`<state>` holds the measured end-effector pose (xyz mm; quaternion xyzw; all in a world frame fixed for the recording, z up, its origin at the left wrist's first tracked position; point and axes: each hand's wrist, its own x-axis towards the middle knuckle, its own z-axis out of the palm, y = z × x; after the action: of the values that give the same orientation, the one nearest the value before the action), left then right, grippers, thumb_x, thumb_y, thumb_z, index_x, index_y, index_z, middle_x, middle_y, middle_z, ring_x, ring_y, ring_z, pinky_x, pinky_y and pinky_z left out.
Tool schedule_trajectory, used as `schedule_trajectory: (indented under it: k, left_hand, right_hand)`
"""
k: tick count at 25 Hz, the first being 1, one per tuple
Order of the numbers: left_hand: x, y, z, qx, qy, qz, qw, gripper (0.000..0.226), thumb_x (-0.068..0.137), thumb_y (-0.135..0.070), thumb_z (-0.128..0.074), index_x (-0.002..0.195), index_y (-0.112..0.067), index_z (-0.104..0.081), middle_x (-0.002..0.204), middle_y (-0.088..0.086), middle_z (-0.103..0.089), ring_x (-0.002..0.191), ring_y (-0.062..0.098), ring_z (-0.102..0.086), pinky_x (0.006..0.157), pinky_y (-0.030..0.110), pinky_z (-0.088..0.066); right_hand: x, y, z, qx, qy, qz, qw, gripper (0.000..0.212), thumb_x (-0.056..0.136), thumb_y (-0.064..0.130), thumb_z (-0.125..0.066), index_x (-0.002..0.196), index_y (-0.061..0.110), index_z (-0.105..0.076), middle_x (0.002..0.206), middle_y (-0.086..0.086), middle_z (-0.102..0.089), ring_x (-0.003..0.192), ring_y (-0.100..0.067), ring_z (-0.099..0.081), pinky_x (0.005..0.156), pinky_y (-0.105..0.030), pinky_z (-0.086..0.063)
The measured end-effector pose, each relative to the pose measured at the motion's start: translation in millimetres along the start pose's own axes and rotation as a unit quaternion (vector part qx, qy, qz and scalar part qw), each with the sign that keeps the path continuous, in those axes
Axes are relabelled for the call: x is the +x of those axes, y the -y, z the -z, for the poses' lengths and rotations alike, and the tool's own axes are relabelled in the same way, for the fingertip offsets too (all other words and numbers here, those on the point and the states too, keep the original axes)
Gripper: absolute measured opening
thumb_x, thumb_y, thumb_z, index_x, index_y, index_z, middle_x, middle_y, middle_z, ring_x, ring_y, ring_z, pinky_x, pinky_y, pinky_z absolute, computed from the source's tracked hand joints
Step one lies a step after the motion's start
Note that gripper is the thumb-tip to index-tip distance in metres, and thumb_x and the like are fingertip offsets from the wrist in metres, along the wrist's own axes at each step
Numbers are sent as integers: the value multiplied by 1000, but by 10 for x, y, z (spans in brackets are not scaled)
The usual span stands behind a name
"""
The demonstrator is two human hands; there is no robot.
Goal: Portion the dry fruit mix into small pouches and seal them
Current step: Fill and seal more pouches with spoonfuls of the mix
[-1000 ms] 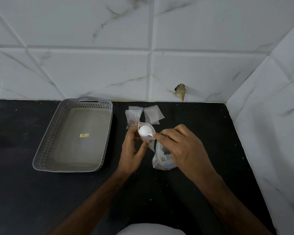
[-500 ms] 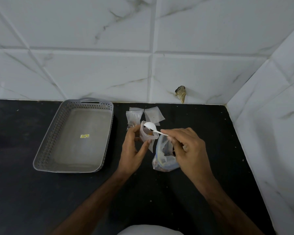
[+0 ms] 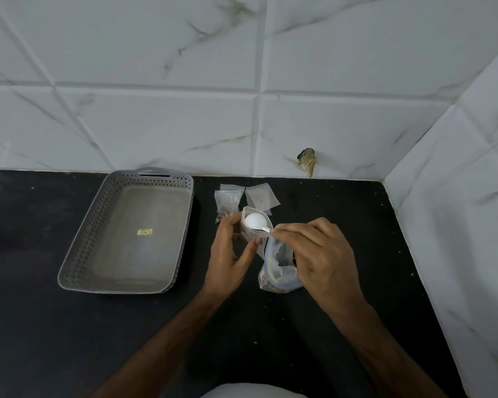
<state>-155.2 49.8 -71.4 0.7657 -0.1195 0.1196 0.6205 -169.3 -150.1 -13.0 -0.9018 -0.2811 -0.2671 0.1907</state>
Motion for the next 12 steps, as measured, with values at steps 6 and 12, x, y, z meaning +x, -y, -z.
schedule_trajectory:
  k: [6,12]
  left_hand:
    - [13,-27,17,0,3,6,1000,46,92,-30,-66,134,-21,-48,128,-7,-58,116,20,-61,92,33,-55]
    - [17,-71,33,3,13,5,1000,43,93,-32,-66,131,-20,-50,124,-1,-60,114,21,-62,91,33,-55]
  right_hand:
    - [63,123,112,169,-59,-159,971,23,93,2,-59,107,6,-77,100,-2,-74,94,-9,-63,82,-29,-56]
    - [171,118,212,345,-45,-331,877,24,93,3,-67,111,17,-76,101,13,-74,98,-11,-69,80,-21,-55]
